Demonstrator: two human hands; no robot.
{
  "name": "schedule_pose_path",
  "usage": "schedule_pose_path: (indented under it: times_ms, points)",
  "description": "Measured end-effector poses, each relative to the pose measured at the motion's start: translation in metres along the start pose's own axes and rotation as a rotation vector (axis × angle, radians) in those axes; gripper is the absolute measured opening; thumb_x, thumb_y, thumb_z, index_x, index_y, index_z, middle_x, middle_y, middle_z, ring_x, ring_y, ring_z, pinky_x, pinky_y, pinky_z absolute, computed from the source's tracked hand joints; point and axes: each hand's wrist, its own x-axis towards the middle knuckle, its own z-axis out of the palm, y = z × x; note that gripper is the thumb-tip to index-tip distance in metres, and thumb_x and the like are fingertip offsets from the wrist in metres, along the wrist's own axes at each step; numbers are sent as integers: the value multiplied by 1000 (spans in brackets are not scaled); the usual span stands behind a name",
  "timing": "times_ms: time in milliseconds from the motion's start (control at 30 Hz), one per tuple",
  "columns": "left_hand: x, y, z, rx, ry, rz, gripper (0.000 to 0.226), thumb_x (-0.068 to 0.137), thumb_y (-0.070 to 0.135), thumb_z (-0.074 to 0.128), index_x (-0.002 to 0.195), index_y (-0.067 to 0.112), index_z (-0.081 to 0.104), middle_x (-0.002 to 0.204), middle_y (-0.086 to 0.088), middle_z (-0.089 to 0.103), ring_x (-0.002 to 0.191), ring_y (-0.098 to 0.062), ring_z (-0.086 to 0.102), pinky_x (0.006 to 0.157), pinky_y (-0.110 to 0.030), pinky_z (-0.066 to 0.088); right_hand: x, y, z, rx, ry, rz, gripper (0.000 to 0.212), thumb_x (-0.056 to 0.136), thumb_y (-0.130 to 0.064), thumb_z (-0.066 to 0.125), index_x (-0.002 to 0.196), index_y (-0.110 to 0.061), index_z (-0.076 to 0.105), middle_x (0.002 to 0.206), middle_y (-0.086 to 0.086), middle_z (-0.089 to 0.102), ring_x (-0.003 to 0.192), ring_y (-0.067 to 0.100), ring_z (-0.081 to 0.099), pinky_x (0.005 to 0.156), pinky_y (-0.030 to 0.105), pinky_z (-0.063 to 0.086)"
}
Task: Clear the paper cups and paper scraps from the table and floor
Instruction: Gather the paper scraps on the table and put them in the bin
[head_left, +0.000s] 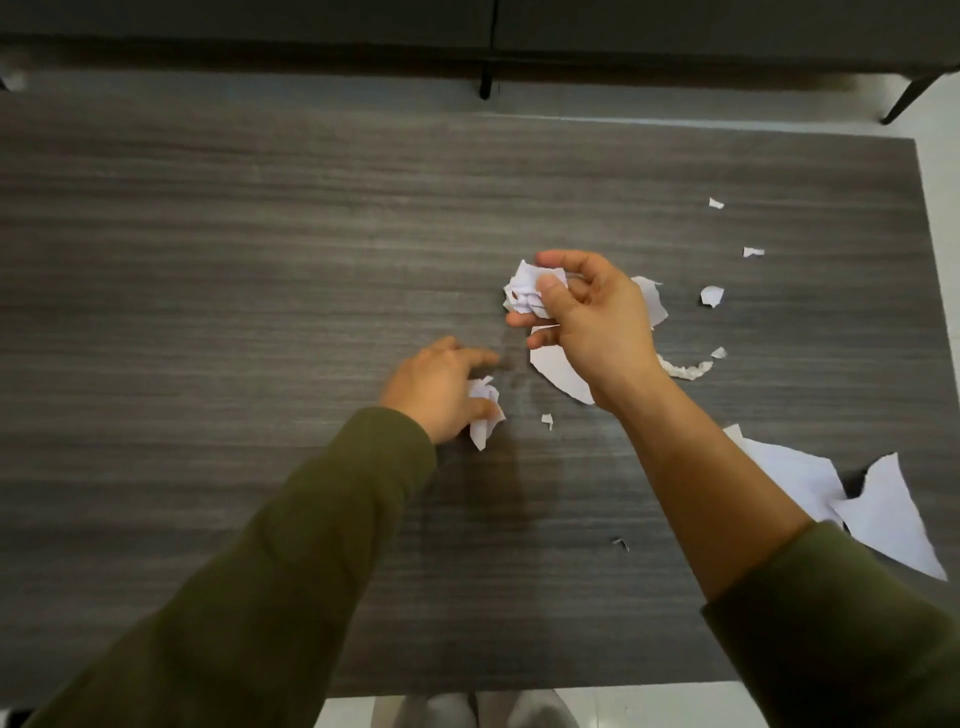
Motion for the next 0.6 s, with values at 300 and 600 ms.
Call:
schedule_pose_path:
  times_ms: [300, 600]
  points:
    - [-5, -11, 36, 73, 76, 106, 20, 85, 25, 62, 104, 19, 63, 98, -2, 49, 91, -26, 53, 74, -32, 42, -9, 46, -15, -130, 94, 165, 21, 96, -4, 38, 88, -20, 49, 96, 13, 54, 43, 0, 55, 40, 14, 40]
    - [-6, 17, 0, -835, 190, 19, 23, 78, 3, 70, 74, 23, 59, 63, 4, 52, 49, -4, 47, 54, -19, 42, -20, 61, -20, -134, 123, 166, 19, 94, -6, 48, 97, -20, 60, 106, 13, 66, 62, 6, 67, 60, 28, 58]
